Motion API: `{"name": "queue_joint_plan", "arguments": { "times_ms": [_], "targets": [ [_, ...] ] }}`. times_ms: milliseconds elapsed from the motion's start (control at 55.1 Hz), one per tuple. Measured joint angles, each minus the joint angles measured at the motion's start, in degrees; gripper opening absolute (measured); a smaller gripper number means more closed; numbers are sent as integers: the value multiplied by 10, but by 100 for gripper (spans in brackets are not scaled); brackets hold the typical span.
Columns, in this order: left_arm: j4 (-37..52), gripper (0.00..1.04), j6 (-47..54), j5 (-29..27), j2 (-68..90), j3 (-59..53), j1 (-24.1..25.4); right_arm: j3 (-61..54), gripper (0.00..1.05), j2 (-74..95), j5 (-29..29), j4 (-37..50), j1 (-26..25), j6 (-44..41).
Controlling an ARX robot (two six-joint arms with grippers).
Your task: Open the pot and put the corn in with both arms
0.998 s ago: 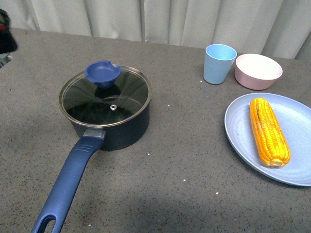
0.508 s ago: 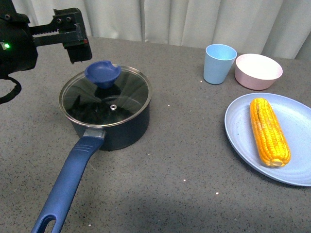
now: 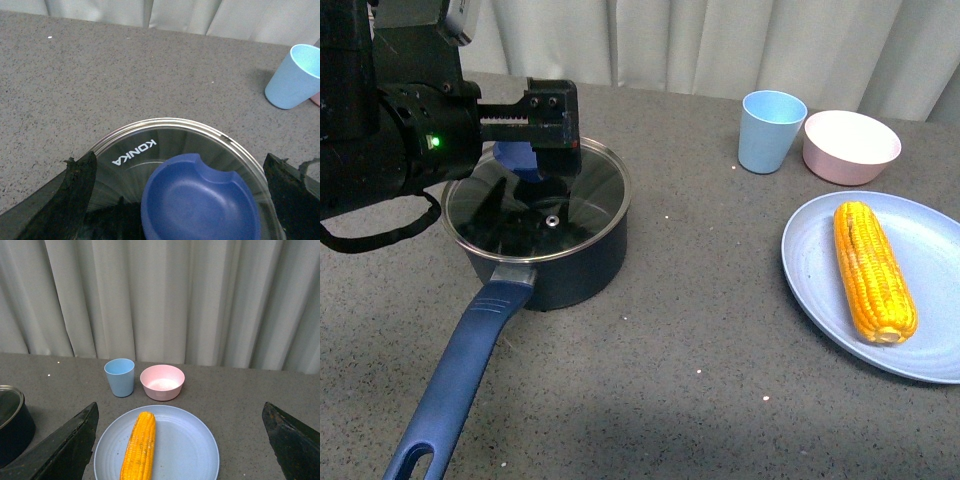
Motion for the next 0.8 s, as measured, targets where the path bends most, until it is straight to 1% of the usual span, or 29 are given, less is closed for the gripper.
{"name": "queue_joint_plan", "arguments": {
  "times_ms": [163, 798],
  "targets": [
    [-4, 98, 27, 5, 12, 1, 1, 0, 96, 0, 0, 0, 0, 0],
    [-4, 98, 53, 4, 16, -2, -1, 0, 96, 0, 0, 0, 0, 0]
  ]
}}
